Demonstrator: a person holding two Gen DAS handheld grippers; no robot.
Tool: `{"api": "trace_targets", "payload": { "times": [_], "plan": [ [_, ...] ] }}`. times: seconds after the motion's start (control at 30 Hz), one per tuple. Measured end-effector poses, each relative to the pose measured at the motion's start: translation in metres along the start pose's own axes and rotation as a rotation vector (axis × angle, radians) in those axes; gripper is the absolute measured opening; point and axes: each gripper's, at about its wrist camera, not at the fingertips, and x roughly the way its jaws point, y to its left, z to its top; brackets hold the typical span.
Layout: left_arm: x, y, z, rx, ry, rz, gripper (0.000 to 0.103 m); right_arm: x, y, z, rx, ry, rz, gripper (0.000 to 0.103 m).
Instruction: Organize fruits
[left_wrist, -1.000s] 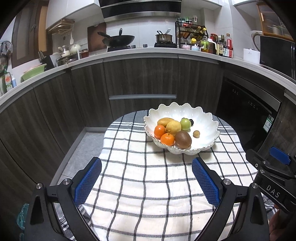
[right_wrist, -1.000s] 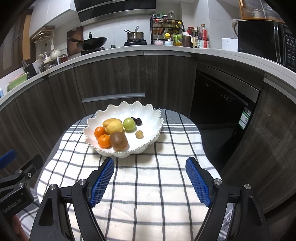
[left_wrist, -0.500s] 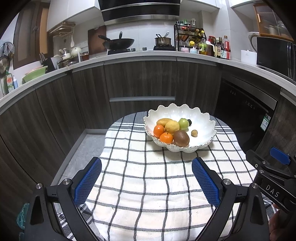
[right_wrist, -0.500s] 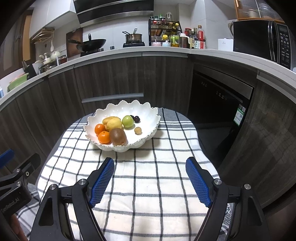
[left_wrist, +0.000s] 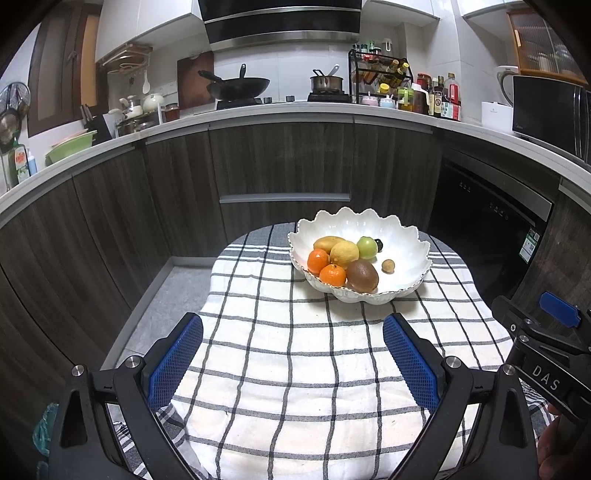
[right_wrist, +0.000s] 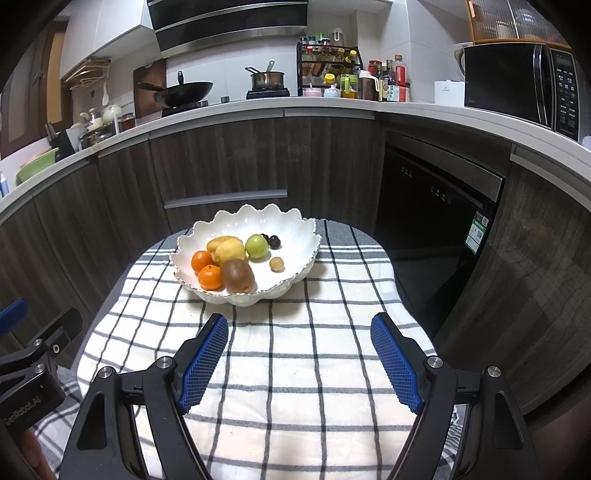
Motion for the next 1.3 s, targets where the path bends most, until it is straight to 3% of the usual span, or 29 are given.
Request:
{"api": "trace_targets", "payload": {
  "times": [1.3],
  "plan": [
    [0.0037, 0.001, 0.0012, -0.001, 0.028, -0.019, 0.099, 0.0006, 0.0002, 0.0004, 0.001, 0.007, 0.003, 0.08]
  ]
}}
